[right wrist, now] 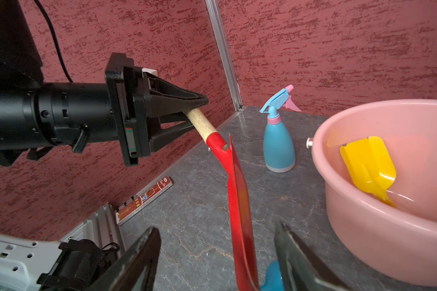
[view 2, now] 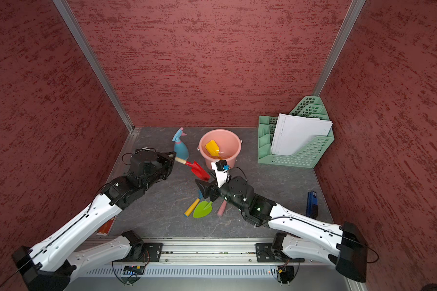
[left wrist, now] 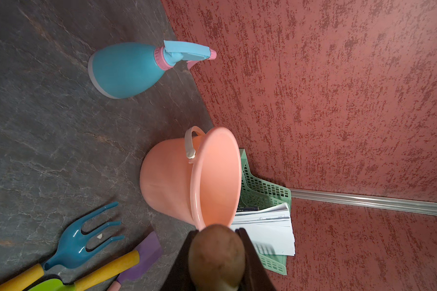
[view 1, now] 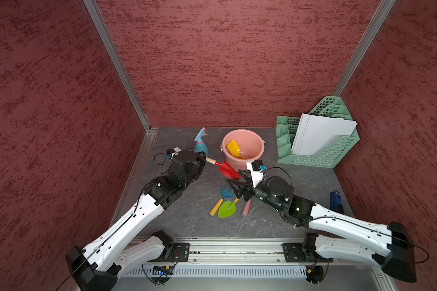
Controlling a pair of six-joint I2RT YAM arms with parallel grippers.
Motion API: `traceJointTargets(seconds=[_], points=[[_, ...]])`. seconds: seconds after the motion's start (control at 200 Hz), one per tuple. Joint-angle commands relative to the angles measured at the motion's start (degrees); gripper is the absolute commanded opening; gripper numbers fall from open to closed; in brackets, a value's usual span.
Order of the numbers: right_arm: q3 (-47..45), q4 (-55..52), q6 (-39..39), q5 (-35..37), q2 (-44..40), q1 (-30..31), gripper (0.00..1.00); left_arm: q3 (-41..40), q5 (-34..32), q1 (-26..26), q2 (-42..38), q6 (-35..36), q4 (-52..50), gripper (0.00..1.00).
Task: Organize the gardening tools
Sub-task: Pick up the gardening tool from the center of the board.
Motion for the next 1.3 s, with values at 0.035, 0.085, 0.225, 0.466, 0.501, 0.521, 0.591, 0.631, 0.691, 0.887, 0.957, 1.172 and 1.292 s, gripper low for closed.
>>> traceJointTargets(seconds=[0.035, 0.085, 0.225, 0.466, 0.501, 0.521, 0.591, 0.631, 0.691, 0.887, 0.957, 1.172, 1.292], points=[[1.85, 2.63, -2.42, 2.96, 2.05, 0.53, 0.63, -0.14, 0.0, -0.95, -0.66, -2.1, 2.91, 0.0], [2.35, 2.66, -3.03, 3.5, 2.76, 0.53, 0.55, -0.21, -0.37, -1.28, -1.07, -2.16, 2.93, 0.0], [2.61, 4.32, -3.35, 4.03, 4.22, 0.53, 0.45, 0.03, -0.85, -1.62, -2.1, -2.2, 2.52, 0.0], [1.31, 7.67, -3.19, 4.38, 3.47, 0.55, 0.36, -0.53, -0.08, -1.74, -2.48, -2.59, 1.81, 0.0], [1.31, 7.59, -3.36, 4.53, 3.13, 0.53, 0.35, -0.72, 0.1, -1.83, -2.57, -2.72, 1.92, 0.0], [1.28, 7.5, -3.45, 4.64, 3.1, 0.5, 0.35, -0.83, 0.12, -1.88, -2.56, -2.81, 1.99, 0.0], [1.52, 6.97, -3.74, 4.98, 3.01, 0.53, 0.28, -0.87, 0.21, -1.94, -2.68, -2.85, 2.21, 0.0], [1.79, 6.47, -3.91, 5.1, 3.23, 0.51, 0.21, -0.88, 0.12, -2.0, -2.72, -2.9, 2.12, 0.0], [2.44, 5.32, -3.88, 5.42, 3.76, 0.52, 0.08, -1.02, 0.19, -1.96, -2.76, -3.03, 2.38, 0.0], [3.52, 3.65, -3.55, 5.47, 4.69, 0.48, 0.0, -0.91, 0.46, -2.04, -2.9, -2.02, 2.73, 0.0], [4.07, 2.21, -3.7, 5.42, 4.28, 0.57, 0.0, -1.21, 1.01, -2.04, -2.95, -0.63, 3.31, 0.22], [12.89, -20.75, -6.66, 9.45, 1.02, 0.52, 0.0, 4.52, 5.03, 0.11, -1.76, 15.52, -5.37, 0.97], [20.03, -37.45, -8.19, 10.65, -0.17, 0.44, 0.0, 10.02, 6.49, -0.34, -0.69, 39.77, -9.37, 1.0]])
